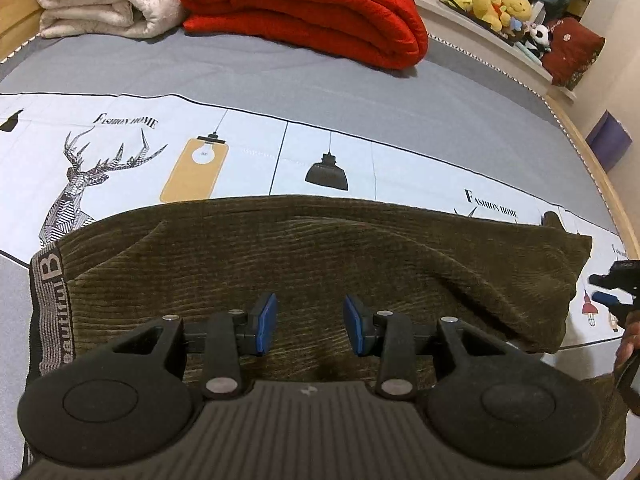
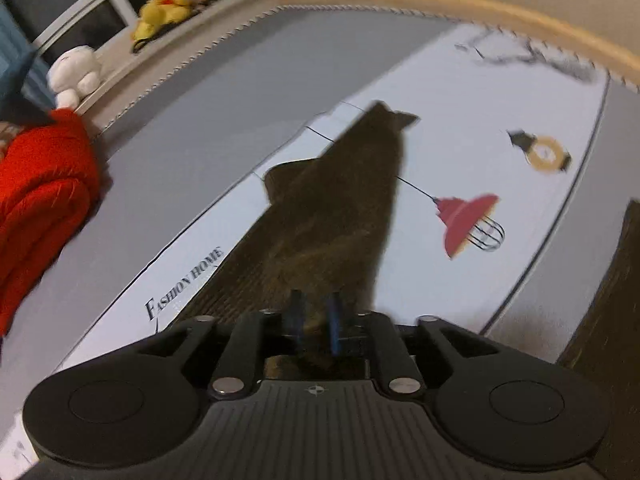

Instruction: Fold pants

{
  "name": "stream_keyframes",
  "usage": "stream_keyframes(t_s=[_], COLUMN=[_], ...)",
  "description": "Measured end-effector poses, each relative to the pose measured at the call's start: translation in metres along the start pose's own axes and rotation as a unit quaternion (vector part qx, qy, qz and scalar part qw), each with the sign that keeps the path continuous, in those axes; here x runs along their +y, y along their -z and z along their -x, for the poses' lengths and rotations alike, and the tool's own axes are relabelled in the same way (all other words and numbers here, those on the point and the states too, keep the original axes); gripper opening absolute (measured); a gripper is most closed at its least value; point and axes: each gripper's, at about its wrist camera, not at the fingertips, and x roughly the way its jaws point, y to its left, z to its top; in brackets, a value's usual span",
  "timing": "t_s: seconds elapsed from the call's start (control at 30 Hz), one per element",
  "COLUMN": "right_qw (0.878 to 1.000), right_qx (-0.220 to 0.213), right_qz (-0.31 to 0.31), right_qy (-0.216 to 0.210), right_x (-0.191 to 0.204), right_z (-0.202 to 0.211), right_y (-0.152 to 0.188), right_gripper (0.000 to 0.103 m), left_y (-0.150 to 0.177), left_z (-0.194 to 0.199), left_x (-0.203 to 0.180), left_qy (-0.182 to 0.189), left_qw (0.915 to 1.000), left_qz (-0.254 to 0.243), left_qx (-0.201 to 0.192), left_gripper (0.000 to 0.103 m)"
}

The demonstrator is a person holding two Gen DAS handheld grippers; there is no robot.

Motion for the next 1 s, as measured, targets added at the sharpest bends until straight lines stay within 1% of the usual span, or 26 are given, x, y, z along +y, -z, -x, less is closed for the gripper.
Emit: stream_keyframes(t_s=[0.03, 0.13, 0.2, 0.27, 0.33, 0.37, 0.43, 0.47, 0.5, 0.57, 0.63, 0.7, 0.77, 0.83, 0.87, 0.9, 0.93, 1.0], right_qw=[1.0, 0.995, 0.99, 0.986, 0.982, 0.98, 0.977, 0.976, 0.976, 0.979, 0.982, 0.984, 0.986, 0.989, 0.99, 0.99, 0.991, 0.99], right_qx=[-0.005, -0.033, -0.044, -0.035, -0.002, 0.024, 0.085, 0.109, 0.127, 0.156, 0.158, 0.15, 0.138, 0.127, 0.121, 0.118, 0.115, 0.114], right_qz=[-0.019, -0.091, -0.128, -0.159, -0.189, -0.196, -0.192, -0.184, -0.171, -0.122, -0.099, -0.091, -0.077, -0.049, -0.035, -0.024, -0.018, -0.024], right_qy=[0.008, 0.034, 0.046, 0.045, 0.024, 0.002, -0.036, -0.047, -0.05, -0.04, -0.036, -0.039, -0.048, -0.059, -0.064, -0.067, -0.071, -0.084], right_x=[-0.004, -0.032, -0.055, -0.074, -0.091, -0.094, -0.092, -0.087, -0.08, -0.06, -0.049, -0.043, -0.036, -0.031, -0.029, -0.027, -0.027, -0.028], right_z=[0.0, 0.005, 0.007, -0.002, -0.018, -0.025, -0.043, -0.047, -0.05, -0.054, -0.056, -0.056, -0.059, -0.065, -0.068, -0.069, -0.068, -0.073], right_y=[-0.002, -0.017, -0.023, -0.023, -0.021, -0.017, -0.009, -0.004, 0.0, 0.008, 0.015, 0.015, 0.016, 0.014, 0.014, 0.014, 0.015, 0.009], right_gripper=[0.029, 0.03, 0.033, 0.036, 0.038, 0.038, 0.038, 0.038, 0.038, 0.039, 0.043, 0.046, 0.046, 0.045, 0.045, 0.037, 0.016, 0.004], left_y=[0.0, 0.001, 0.003, 0.005, 0.008, 0.01, 0.014, 0.015, 0.018, 0.022, 0.024, 0.025, 0.026, 0.029, 0.031, 0.032, 0.035, 0.042], left_z=[-0.001, -0.005, -0.01, -0.017, -0.027, -0.033, -0.043, -0.047, -0.051, -0.059, -0.063, -0.066, -0.066, -0.068, -0.071, -0.074, -0.077, -0.084], left_x=[-0.002, -0.006, -0.009, -0.012, -0.018, -0.021, -0.031, -0.036, -0.042, -0.053, -0.059, -0.065, -0.07, -0.075, -0.078, -0.081, -0.084, -0.092], left_qy=[0.001, 0.007, 0.016, 0.037, 0.066, 0.075, 0.082, 0.085, 0.086, 0.081, 0.079, 0.083, 0.087, 0.084, 0.084, 0.084, 0.085, 0.093], left_qw=[1.0, 0.9999, 0.9997, 0.9987, 0.9961, 0.9947, 0.9922, 0.9914, 0.9906, 0.9891, 0.9884, 0.9876, 0.9865, 0.9853, 0.9845, 0.9833, 0.9818, 0.9766], left_qz=[-0.004, -0.012, -0.013, -0.012, -0.013, -0.017, -0.029, -0.038, -0.049, -0.067, -0.076, -0.083, -0.093, -0.109, -0.116, -0.124, -0.132, -0.157], left_qx=[0.002, 0.008, 0.016, 0.033, 0.057, 0.069, 0.089, 0.093, 0.095, 0.103, 0.105, 0.104, 0.102, 0.101, 0.101, 0.104, 0.106, 0.114], left_gripper=[0.041, 0.041, 0.046, 0.047, 0.048, 0.05, 0.05, 0.052, 0.054, 0.054, 0.054, 0.054, 0.054, 0.054, 0.055, 0.056, 0.057, 0.06])
